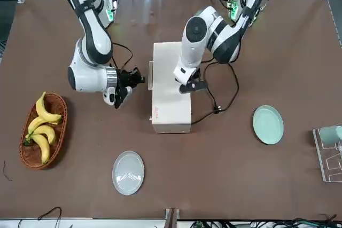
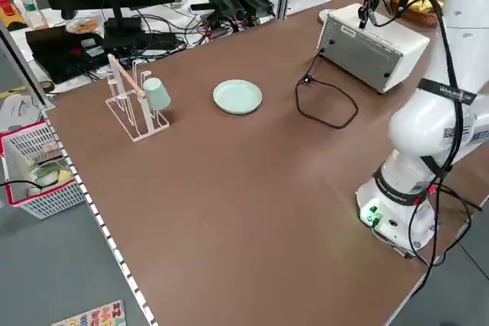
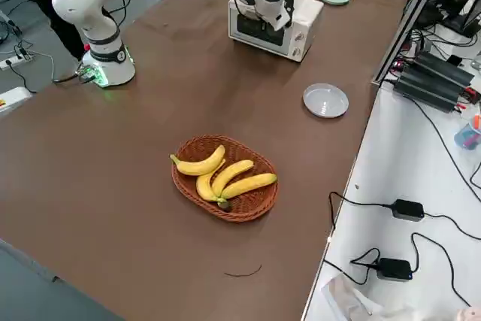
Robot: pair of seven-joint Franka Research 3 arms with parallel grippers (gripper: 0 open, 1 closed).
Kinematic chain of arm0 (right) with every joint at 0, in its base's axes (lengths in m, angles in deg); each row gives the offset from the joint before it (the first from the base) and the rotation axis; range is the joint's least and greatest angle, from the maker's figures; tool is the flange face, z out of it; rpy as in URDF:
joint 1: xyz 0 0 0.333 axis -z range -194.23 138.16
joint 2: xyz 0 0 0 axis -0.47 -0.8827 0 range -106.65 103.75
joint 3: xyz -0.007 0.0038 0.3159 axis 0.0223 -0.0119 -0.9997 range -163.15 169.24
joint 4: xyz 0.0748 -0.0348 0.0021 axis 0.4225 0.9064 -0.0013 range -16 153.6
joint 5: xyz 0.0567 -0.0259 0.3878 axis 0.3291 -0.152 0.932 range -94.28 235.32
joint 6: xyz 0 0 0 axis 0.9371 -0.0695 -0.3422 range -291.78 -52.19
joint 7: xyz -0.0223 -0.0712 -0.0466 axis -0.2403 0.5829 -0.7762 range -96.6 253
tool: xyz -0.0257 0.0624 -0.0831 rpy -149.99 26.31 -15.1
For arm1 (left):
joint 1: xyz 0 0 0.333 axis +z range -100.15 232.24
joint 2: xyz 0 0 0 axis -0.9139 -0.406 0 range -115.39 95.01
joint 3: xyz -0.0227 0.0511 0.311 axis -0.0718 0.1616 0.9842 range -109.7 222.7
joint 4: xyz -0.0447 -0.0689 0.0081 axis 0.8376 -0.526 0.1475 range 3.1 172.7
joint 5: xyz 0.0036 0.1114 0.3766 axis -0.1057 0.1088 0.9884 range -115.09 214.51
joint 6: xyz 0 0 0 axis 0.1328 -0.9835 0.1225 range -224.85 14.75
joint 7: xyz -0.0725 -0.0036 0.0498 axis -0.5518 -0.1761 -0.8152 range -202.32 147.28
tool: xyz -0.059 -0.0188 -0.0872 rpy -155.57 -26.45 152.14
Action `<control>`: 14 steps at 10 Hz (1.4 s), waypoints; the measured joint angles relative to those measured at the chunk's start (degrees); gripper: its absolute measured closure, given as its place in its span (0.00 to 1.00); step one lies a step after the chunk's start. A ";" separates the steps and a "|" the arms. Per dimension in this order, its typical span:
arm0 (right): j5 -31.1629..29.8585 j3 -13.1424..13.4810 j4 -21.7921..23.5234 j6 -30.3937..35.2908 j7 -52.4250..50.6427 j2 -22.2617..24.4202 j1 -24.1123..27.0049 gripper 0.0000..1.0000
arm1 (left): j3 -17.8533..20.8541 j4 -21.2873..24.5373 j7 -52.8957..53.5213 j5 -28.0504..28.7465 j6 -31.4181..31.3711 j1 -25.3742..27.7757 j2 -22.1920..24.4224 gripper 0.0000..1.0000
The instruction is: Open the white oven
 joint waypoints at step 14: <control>0.19 -1.98 1.60 -5.83 -4.20 -0.59 -0.31 0.97 | 0.00 -0.02 -0.50 0.19 -0.04 -0.04 0.00 0.99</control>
